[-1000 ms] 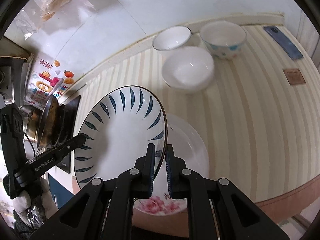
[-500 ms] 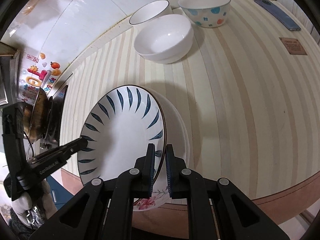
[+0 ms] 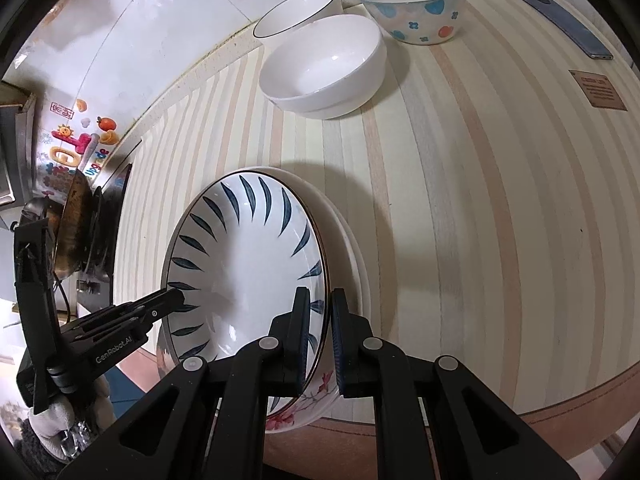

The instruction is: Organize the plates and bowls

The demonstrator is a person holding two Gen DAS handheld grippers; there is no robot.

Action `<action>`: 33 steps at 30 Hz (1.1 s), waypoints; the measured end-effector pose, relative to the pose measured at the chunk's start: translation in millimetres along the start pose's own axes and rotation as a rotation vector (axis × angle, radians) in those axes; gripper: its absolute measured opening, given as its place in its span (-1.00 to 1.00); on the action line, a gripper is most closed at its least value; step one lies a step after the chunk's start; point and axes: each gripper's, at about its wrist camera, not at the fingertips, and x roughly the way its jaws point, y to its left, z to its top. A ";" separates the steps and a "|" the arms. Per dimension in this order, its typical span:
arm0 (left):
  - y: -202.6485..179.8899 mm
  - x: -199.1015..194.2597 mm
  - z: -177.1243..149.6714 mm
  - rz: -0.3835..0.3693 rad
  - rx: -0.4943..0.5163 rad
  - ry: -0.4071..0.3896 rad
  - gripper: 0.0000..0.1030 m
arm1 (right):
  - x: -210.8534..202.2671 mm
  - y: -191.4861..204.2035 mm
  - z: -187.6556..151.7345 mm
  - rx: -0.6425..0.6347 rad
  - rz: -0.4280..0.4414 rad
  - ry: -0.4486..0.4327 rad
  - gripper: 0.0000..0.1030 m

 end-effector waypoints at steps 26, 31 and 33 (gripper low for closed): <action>-5.3 -37.9 -25.5 0.010 -0.065 -0.043 -0.73 | -5.5 7.1 -9.6 0.007 -0.026 0.066 -0.70; -7.8 -85.9 -39.7 -0.032 -0.021 -0.093 -0.73 | -39.0 30.8 -23.6 -0.022 -0.029 0.046 -0.70; -7.8 -110.7 -46.0 -0.052 0.004 -0.122 -0.73 | -59.8 45.7 -34.0 -0.037 -0.036 0.026 -0.68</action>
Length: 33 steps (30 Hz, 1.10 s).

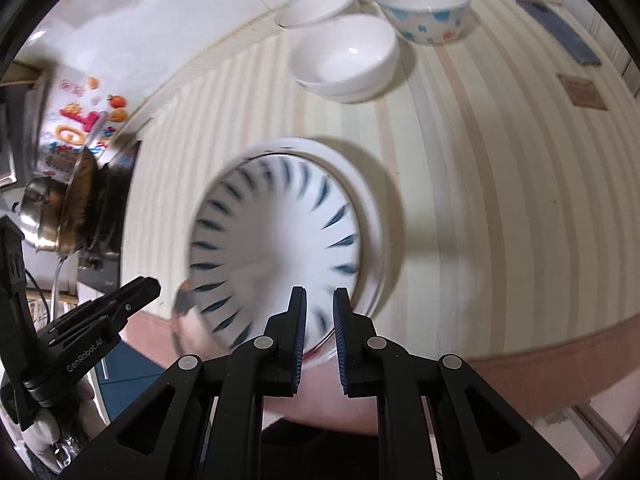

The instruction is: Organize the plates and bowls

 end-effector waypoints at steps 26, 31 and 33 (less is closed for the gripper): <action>-18.5 -101.4 -35.3 -0.098 0.066 -0.083 -0.46 | -147.6 69.1 -82.5 -0.041 -0.002 -0.118 0.07; -27.8 -77.1 4.3 -0.045 0.016 -0.109 -0.46 | -135.8 38.7 -39.2 -0.019 0.011 -0.118 0.08; -34.5 -65.8 26.3 -0.039 -0.007 -0.119 -0.46 | -130.0 24.1 -15.4 -0.008 0.023 -0.112 0.08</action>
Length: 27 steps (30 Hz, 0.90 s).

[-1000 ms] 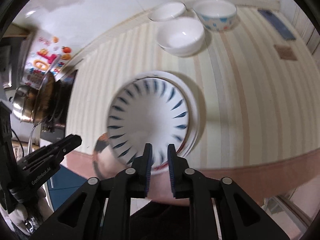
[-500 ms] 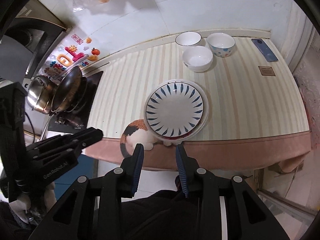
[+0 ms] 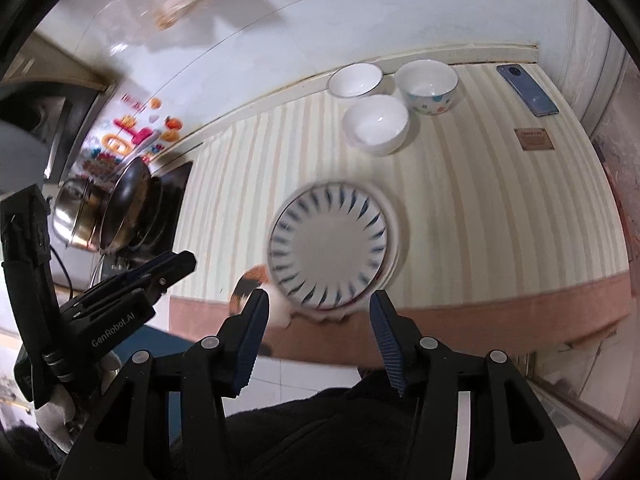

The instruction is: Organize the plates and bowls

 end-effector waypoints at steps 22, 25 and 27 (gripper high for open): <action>-21.2 248.2 149.5 -0.064 -0.167 0.213 -0.47 | 218.6 -145.7 221.2 0.144 0.049 0.144 0.07; -32.2 262.2 154.8 -0.063 -0.124 0.228 -0.54 | 235.4 -146.0 228.6 0.147 0.059 0.141 -0.17; -37.8 266.5 157.1 -0.037 -0.097 0.224 -0.62 | 242.1 -142.6 229.6 0.132 0.040 0.140 -0.51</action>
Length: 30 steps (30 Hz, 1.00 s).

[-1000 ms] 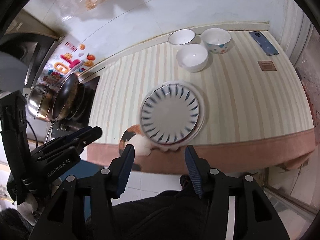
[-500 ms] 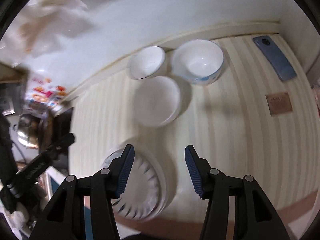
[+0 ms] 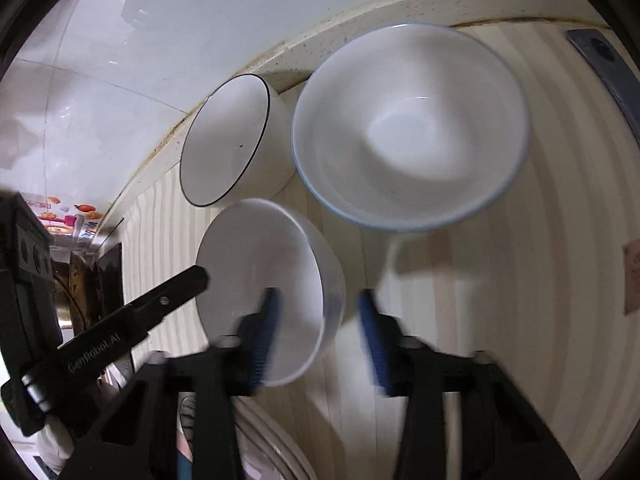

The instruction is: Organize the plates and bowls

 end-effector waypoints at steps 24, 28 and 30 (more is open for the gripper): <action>-86.5 -48.6 -96.6 -0.025 0.123 -0.011 -0.71 | -92.4 -40.1 -98.5 -0.029 -0.054 0.005 -0.64; -104.0 -41.4 -118.9 -0.046 0.157 0.040 -0.71 | -107.3 -68.3 -127.8 0.006 -0.064 0.037 -0.64; -111.3 -34.6 -125.9 -0.047 0.175 0.067 -0.71 | -111.3 -81.0 -140.2 0.024 -0.065 0.055 -0.64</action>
